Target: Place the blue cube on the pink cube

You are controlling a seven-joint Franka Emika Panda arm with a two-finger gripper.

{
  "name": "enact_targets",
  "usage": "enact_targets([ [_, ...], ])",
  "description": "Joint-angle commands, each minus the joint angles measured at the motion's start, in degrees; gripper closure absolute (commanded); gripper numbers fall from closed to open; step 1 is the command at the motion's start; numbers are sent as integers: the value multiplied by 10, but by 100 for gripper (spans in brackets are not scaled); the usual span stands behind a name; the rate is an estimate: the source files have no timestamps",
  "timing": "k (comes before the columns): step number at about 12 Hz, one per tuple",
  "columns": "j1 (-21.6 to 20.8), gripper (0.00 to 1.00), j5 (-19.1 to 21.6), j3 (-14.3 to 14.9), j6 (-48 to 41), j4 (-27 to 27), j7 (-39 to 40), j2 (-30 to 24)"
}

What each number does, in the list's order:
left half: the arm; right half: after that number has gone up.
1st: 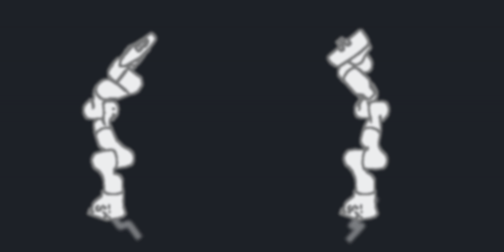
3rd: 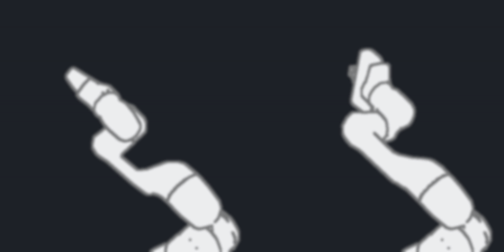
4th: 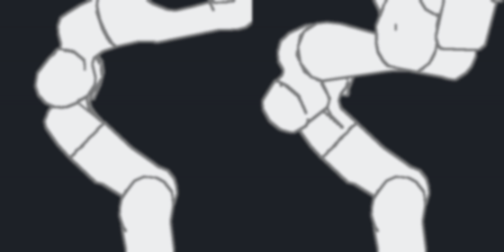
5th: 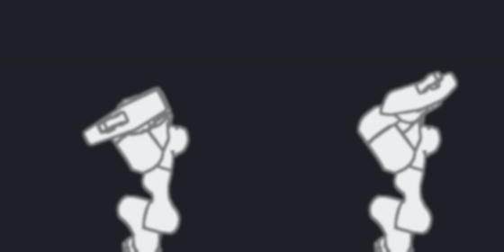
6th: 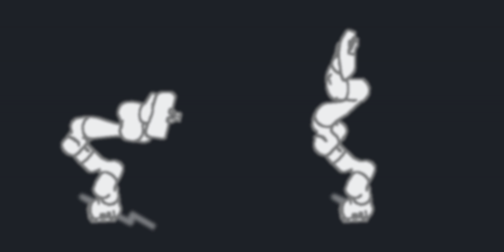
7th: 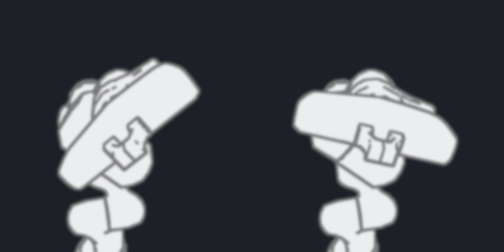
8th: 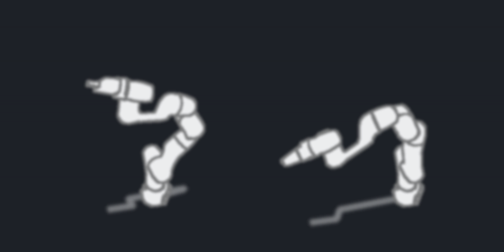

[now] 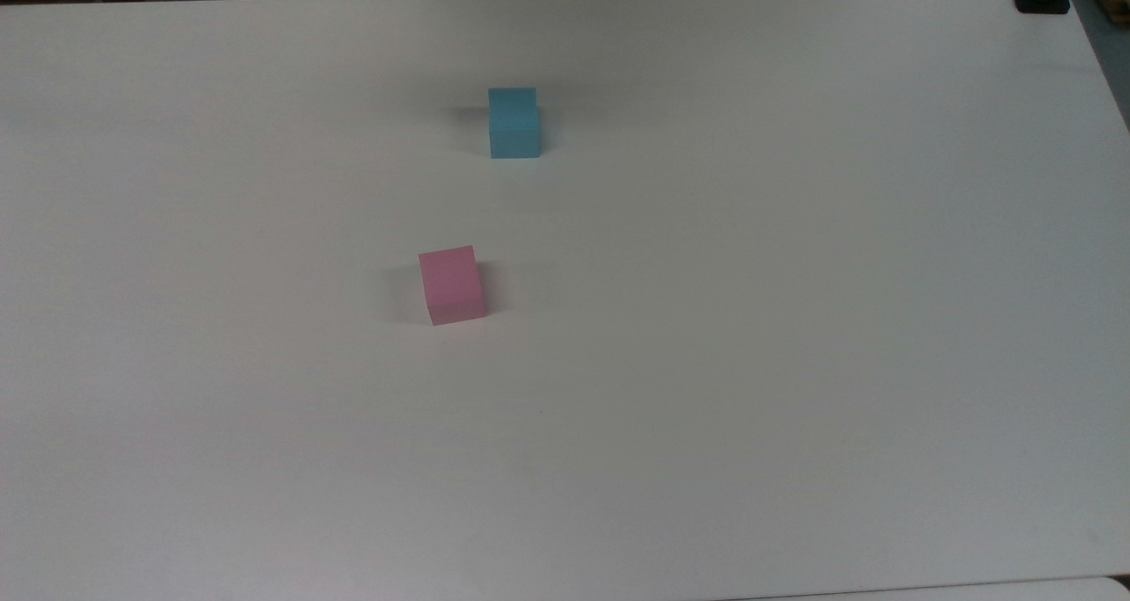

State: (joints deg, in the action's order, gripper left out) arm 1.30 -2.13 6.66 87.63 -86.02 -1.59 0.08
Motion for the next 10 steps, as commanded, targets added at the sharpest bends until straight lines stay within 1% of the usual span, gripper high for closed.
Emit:
enact_targets([
  [1,-3,0,26,2,11,-7,-1,-8],
  [6,-3,0,20,2,5,-6,-7,-10],
  [10,-3,0,24,2,6,-6,-1,-10],
])
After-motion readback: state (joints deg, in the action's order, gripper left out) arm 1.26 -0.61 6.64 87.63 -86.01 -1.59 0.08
